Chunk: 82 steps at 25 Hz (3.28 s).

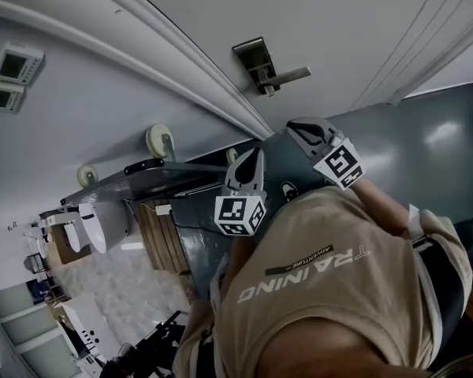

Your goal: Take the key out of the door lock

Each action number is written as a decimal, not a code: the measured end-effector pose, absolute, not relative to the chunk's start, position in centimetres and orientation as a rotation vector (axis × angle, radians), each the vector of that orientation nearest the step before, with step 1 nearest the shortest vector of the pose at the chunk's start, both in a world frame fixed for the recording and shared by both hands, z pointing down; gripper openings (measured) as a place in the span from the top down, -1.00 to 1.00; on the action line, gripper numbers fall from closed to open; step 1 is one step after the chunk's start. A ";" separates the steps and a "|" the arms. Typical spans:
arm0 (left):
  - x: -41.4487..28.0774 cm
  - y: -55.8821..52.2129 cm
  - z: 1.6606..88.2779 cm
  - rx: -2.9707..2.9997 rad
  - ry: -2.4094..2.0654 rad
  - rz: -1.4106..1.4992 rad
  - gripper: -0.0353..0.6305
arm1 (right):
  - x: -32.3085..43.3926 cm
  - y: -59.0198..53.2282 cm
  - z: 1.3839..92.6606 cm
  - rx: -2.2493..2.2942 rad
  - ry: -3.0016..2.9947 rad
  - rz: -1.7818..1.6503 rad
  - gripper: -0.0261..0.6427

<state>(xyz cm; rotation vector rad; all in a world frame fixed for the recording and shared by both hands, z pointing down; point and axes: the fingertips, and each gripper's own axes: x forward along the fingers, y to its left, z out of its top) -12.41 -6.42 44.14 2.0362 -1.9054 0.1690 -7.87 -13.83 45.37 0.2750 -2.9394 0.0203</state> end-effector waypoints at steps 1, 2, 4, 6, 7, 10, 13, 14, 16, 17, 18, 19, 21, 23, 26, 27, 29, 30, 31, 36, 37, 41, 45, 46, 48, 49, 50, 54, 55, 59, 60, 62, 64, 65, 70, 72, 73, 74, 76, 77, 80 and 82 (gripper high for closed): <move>-12.8 -5.7 44.3 2.031 -1.901 0.169 0.88 | -8.3 -13.1 45.2 0.279 -2.937 0.001 0.88; -13.2 -5.1 44.3 2.030 -1.894 0.158 0.88 | -8.6 -12.5 45.0 0.287 -2.936 -0.017 0.88; -13.9 -4.6 44.1 2.057 -1.872 0.149 0.88 | -9.2 -11.8 44.5 0.319 -2.946 -0.035 0.88; -14.3 -4.4 43.8 2.110 -1.845 0.187 0.88 | -9.5 -11.6 44.4 0.380 -2.945 -0.036 0.88; -14.2 -4.2 43.7 2.136 -1.832 0.207 0.88 | -9.4 -11.5 44.7 0.410 -2.935 -0.034 0.88; -14.1 -3.6 43.0 2.183 -1.818 0.218 0.88 | -9.2 -11.0 45.1 0.452 -2.894 -0.036 0.88; -14.7 -3.5 42.8 2.188 -1.817 0.188 0.88 | -9.7 -11.2 45.0 0.477 -2.853 -0.106 0.88; -14.8 -3.6 43.0 2.188 -1.812 0.179 0.88 | -9.7 -11.3 45.0 0.491 -2.838 -0.136 0.88; -14.9 -3.9 43.6 2.183 -1.800 0.162 0.88 | -9.8 -11.5 45.5 0.511 -2.816 -0.163 0.88; -14.9 -3.9 43.8 2.176 -1.794 0.148 0.88 | -9.7 -11.6 45.9 0.513 -2.810 -0.152 0.88; -14.8 -4.0 43.8 2.169 -1.789 0.128 0.88 | -9.5 -11.7 46.2 0.514 -2.806 -0.130 0.88; -14.6 -4.0 43.7 2.166 -1.784 0.107 0.88 | -9.4 -11.8 46.4 0.516 -2.806 -0.107 0.88; -14.5 -4.3 43.6 2.174 -1.773 0.086 0.88 | -9.3 -12.6 46.3 0.535 -2.821 -0.056 0.88; -14.7 -4.9 43.9 2.180 -1.752 0.096 0.88 | -9.5 -13.5 46.2 0.578 -2.851 0.045 0.88; -14.5 -6.3 43.6 2.163 -1.686 -0.012 0.88 | -9.0 -14.5 47.3 0.622 -2.852 0.189 0.88; -14.2 -6.8 42.9 2.161 -1.680 -0.060 0.88 | -8.7 -14.7 47.6 0.610 -2.843 0.204 0.88; -14.1 -7.9 41.5 2.188 -1.720 -0.069 0.88 | -8.9 -15.5 47.5 0.576 -2.836 0.193 0.88; -14.3 -8.4 41.0 2.205 -1.750 -0.035 0.88 | -9.3 -16.1 47.5 0.563 -2.836 0.185 0.88; -14.5 -8.8 40.7 2.216 -1.773 0.001 0.88 | -9.8 -16.5 47.7 0.550 -2.835 0.187 0.88; -15.3 -10.1 41.1 2.182 -1.802 0.020 0.88 | -11.4 -18.0 49.8 0.477 -2.800 0.263 0.88; -15.7 -10.3 41.5 2.155 -1.812 0.026 0.88 | -11.7 -18.4 50.1 0.472 -2.790 0.265 0.88; -16.5 -10.9 42.6 2.074 -1.842 0.061 0.88 | -12.4 -20.3 51.2 0.447 -2.763 0.345 0.87; -17.0 -12.1 42.3 2.053 -1.868 0.075 0.88 | -13.2 -22.4 52.3 0.425 -2.758 0.508 0.87; -17.2 -12.3 42.3 2.049 -1.877 0.080 0.88 | -13.5 -22.8 52.5 0.416 -2.756 0.534 0.87; -17.6 -12.7 42.4 2.038 -1.888 0.091 0.88 | -13.8 -23.3 53.1 0.396 -2.742 0.555 0.87; -17.7 -12.8 42.5 2.027 -1.892 0.094 0.88 | -13.9 -23.4 53.4 0.388 -2.734 0.568 0.87; -17.9 -12.8 42.7 2.014 -1.897 0.094 0.88 | -14.0 -23.4 53.7 0.380 -2.729 0.595 0.87; -18.2 -12.9 43.5 1.966 -1.907 0.082 0.88 | -14.4 -23.5 54.1 0.337 -2.727 0.860 0.87; -18.1 -12.9 43.6 1.956 -1.907 0.074 0.88 | -14.5 -23.6 54.2 0.333 -2.717 0.966 0.87; -17.5 -13.0 43.9 1.929 -1.898 0.054 0.88 | -14.9 -23.7 55.1 0.299 -2.630 1.356 0.83; -17.3 -13.0 44.1 1.923 -1.900 0.063 0.88 | -15.0 -23.7 55.1 0.282 -2.614 1.429 0.75; -16.9 -13.1 44.5 1.907 -1.902 0.077 0.88 | -15.2 -23.8 55.0 0.256 -2.580 1.605 0.73; -16.5 -13.0 45.2 1.884 -1.902 0.086 0.88 | -15.4 -24.2 55.1 0.249 -2.534 1.782 0.73; -16.3 -12.9 45.5 1.873 -1.901 0.090 0.88 | -15.6 -24.4 55.3 0.249 -2.514 1.837 0.73; -14.8 -13.1 46.9 1.841 -1.909 0.037 0.88 | -16.2 -24.8 55.8 0.161 -2.453 1.953 0.73; -14.6 -13.1 47.6 1.827 -1.915 0.023 0.88 | -16.8 -25.0 55.4 0.139 -2.439 2.001 0.76; -14.5 -13.2 47.9 1.820 -1.915 0.020 0.88 | -17.1 -25.0 55.2 0.137 -2.430 2.025 0.79; -14.4 -13.2 48.2 1.812 -1.913 0.017 0.88 | -17.3 -24.9 55.1 0.143 -2.413 2.054 0.82; -14.2 -13.4 48.4 1.801 -1.910 0.000 0.88 | -17.4 -24.8 55.3 0.167 -2.361 2.119 0.83; -14.1 -13.6 48.2 1.799 -1.912 -0.008 0.88 | -17.3 -24.7 55.4 0.177 -2.339 2.140 0.83; -14.3 -14.1 47.5 1.807 -1.932 -0.002 0.88 | -17.2 -24.7 55.4 0.192 -2.335 2.122 0.83; -14.5 -14.3 47.3 1.808 -1.944 0.016 0.88 | -17.2 -24.8 55.3 0.191 -2.341 2.118 0.84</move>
